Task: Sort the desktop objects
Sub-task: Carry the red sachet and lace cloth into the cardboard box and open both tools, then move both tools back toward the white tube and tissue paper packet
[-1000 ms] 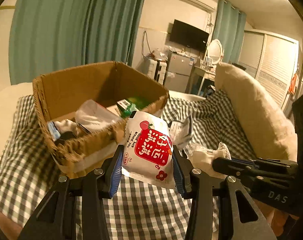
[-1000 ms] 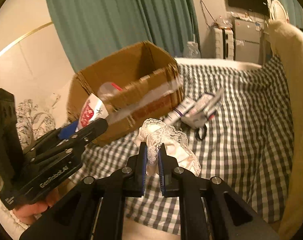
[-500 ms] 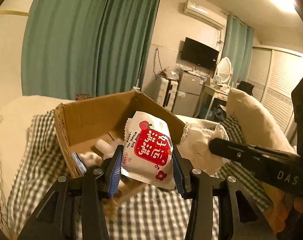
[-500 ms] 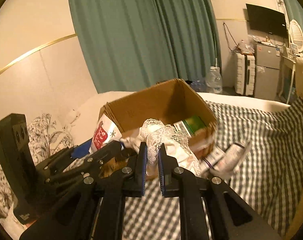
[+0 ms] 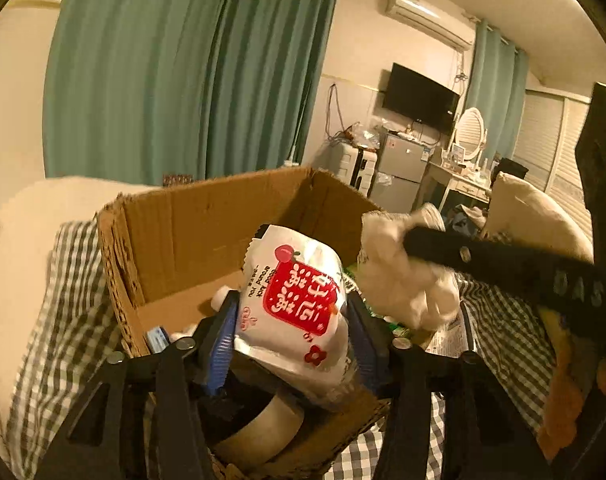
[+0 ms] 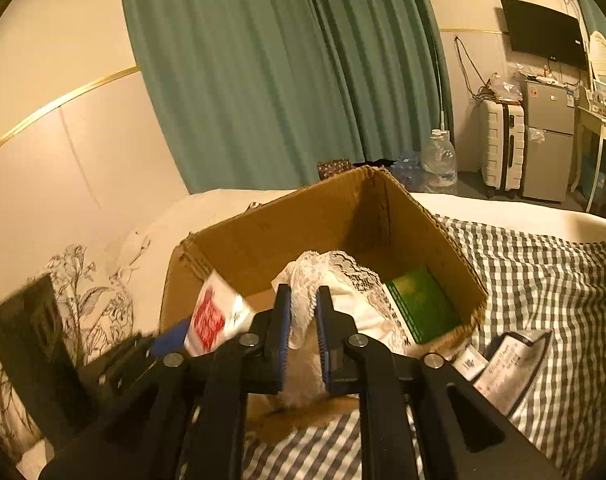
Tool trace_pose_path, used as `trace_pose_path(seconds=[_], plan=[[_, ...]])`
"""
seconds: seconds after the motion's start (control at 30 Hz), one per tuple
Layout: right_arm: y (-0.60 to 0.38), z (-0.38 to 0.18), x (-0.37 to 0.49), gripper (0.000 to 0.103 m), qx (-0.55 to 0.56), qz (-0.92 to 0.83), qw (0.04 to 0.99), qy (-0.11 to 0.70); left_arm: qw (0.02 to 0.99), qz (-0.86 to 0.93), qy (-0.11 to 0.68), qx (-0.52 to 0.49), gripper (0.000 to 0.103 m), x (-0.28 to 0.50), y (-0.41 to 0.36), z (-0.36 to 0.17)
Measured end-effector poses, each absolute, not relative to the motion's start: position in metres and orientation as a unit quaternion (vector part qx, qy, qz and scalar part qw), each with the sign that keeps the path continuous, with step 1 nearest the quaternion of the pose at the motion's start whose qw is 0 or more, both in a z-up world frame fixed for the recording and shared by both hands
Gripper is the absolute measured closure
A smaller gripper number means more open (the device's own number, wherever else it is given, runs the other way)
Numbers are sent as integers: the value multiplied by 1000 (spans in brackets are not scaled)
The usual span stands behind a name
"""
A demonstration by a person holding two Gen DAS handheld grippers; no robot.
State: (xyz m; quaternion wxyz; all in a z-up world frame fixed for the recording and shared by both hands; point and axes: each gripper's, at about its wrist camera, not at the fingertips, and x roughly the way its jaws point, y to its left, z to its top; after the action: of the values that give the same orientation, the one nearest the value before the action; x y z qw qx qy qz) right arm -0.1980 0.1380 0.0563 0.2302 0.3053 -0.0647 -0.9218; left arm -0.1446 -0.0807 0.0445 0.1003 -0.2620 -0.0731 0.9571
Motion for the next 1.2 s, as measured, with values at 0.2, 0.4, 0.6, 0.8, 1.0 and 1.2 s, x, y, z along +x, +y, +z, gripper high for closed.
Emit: trace_pose_path(seconds=[0.2,0.4,0.6,0.8,1.0,1.2], plan=[[150,66,-185,36,289,-934,199,-65,90,960,-84,-251,17,-137,-87,44],[184,67,-151,36,291,-940,167,-69,85,961,-43,-258,15,-121,-67,42],[221,52,-118,36,309,-940,128,-72,99,968,-3,-231,1,-81,-42,62],[246,43,-82,34,310,-944,96,-54,100,964,-22,-244,0,-54,-21,58],[263,23,-72,24,323,-944,55,-37,116,956,-7,-269,0,-43,11,40],[276,5,-80,16,342,-938,37,-50,115,949,4,-292,0,-49,26,17]])
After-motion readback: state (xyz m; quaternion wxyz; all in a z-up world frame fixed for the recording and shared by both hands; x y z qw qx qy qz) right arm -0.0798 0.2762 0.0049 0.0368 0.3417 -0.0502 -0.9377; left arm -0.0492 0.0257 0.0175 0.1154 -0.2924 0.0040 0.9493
